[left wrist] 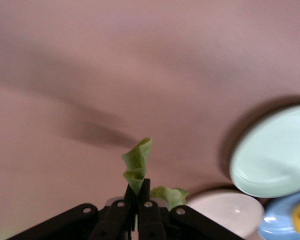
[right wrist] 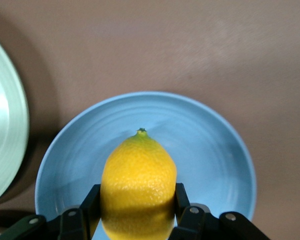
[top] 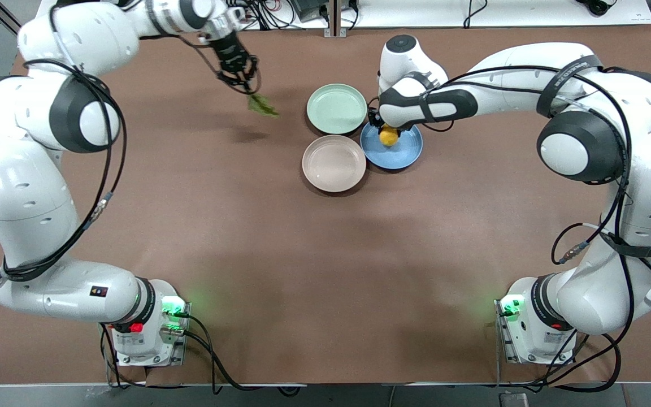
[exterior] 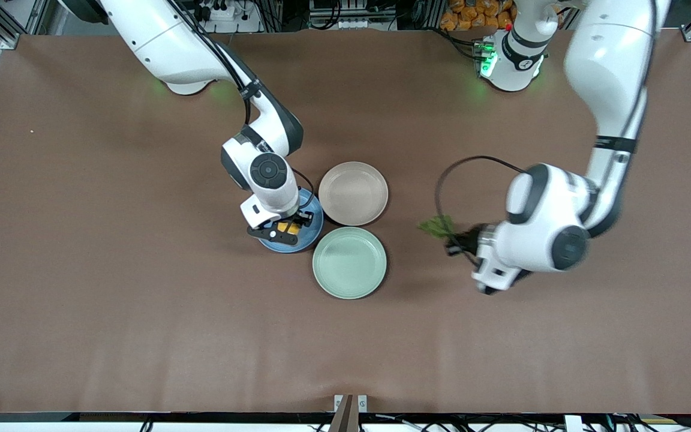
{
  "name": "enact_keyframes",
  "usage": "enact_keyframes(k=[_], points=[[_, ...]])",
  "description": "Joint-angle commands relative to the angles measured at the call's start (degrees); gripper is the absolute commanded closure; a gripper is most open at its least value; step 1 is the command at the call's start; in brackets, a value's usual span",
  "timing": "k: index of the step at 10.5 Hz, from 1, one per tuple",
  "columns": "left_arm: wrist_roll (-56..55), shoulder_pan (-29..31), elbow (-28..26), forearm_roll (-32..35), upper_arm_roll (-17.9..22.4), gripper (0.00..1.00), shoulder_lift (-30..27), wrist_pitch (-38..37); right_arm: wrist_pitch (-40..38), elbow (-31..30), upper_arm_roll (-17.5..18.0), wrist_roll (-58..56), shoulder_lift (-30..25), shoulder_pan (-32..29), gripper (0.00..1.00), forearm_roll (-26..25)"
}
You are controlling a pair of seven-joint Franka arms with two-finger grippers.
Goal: Pick lemon and lettuce from blue and beige plates
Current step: 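Lift the lettuce with the left gripper while the right gripper lifts the lemon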
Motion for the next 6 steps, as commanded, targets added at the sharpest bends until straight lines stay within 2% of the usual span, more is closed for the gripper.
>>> enact_keyframes(k=[1, 2, 4, 6], points=[[6.9, 5.5, -0.7, 2.9, -0.7, 1.0, 1.7, -0.7, -5.9, -0.5, 2.5, -3.3, -6.6, -4.6, 1.0, -0.4], [9.9, 6.9, -1.1, 3.0, -0.6, 1.0, 2.4, -0.7, -8.4, -0.3, 3.0, -6.0, -8.3, -6.6, 1.0, 0.3], [14.8, 9.8, -0.9, 4.7, -0.6, 1.0, 4.7, -0.6, -13.5, 0.2, 3.1, -14.3, -12.1, -10.2, 1.0, 5.1], [14.9, 9.9, -0.9, 5.7, -0.6, 0.75, 5.1, -0.6, -20.2, 2.7, 2.5, -23.4, -14.2, -14.4, 1.0, 7.4]])
